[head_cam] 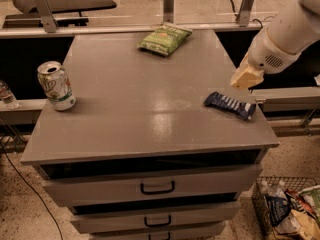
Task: Move rxbar blueberry near green jalapeno chip bag
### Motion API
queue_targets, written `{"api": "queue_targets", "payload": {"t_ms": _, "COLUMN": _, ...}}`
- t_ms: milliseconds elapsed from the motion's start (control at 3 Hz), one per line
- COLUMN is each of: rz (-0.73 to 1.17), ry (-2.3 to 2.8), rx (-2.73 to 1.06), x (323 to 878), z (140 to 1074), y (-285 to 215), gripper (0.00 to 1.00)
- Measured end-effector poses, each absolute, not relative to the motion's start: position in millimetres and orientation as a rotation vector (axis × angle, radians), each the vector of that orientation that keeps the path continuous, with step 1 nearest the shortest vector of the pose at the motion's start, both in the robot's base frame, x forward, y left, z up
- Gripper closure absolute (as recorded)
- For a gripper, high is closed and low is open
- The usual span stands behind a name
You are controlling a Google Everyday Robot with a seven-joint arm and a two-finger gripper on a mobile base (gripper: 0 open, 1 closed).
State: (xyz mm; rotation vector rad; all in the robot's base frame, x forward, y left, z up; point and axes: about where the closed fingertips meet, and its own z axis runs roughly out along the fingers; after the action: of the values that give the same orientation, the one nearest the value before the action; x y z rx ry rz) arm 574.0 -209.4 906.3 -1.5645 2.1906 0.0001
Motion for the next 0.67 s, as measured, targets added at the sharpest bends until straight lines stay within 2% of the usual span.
{"api": "queue_targets", "payload": {"t_ms": 667, "rz": -0.061, "ry": 2.135, "rx": -1.477, "x": 586.0, "z": 960.4, "y": -229.4, "gripper": 1.0}}
